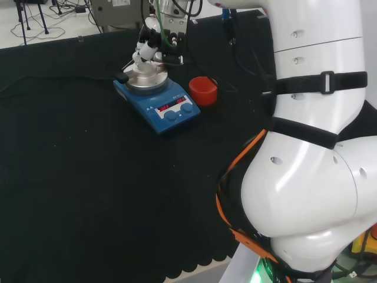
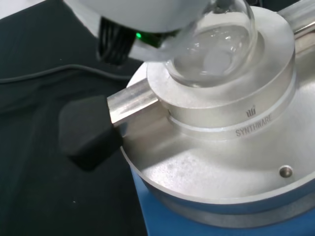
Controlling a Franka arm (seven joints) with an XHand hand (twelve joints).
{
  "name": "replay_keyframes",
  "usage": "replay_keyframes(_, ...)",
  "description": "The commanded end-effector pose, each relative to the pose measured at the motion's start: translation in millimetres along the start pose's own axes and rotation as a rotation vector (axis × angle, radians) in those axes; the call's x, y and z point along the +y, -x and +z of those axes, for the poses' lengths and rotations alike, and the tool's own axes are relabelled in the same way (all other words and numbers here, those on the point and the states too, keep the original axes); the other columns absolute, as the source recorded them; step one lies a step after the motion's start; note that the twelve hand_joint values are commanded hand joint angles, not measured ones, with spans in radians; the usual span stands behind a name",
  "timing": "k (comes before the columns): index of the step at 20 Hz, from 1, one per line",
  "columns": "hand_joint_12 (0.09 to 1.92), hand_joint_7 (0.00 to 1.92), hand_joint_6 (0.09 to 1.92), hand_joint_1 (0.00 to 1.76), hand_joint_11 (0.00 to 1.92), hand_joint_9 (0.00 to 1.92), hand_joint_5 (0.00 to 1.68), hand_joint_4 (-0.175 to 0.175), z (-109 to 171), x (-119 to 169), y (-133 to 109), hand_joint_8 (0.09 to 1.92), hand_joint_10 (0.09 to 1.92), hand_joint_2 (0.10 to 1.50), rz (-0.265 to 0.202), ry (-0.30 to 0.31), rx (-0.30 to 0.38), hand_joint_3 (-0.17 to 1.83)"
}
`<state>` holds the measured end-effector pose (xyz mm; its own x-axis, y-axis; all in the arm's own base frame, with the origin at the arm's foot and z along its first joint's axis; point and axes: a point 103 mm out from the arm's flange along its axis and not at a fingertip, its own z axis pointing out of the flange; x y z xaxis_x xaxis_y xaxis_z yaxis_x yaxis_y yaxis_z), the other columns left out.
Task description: Place the round-bottom flask on the heater.
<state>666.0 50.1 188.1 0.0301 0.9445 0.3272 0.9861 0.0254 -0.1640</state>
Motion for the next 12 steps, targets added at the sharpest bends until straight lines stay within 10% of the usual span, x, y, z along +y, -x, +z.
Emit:
replay_keyframes(1,1.29,0.57,0.8,0.99,0.46,0.73,0.7,-0.062,-1.8,-0.3,-0.7,0.65,0.62,0.61,-0.001,-0.021,0.009,0.73)
replay_keyframes(12,1.31,0.5,0.7,0.93,0.38,0.65,0.57,-0.056,-9.7,-5.9,0.8,0.68,0.67,0.56,-0.005,-0.02,0.011,0.72)
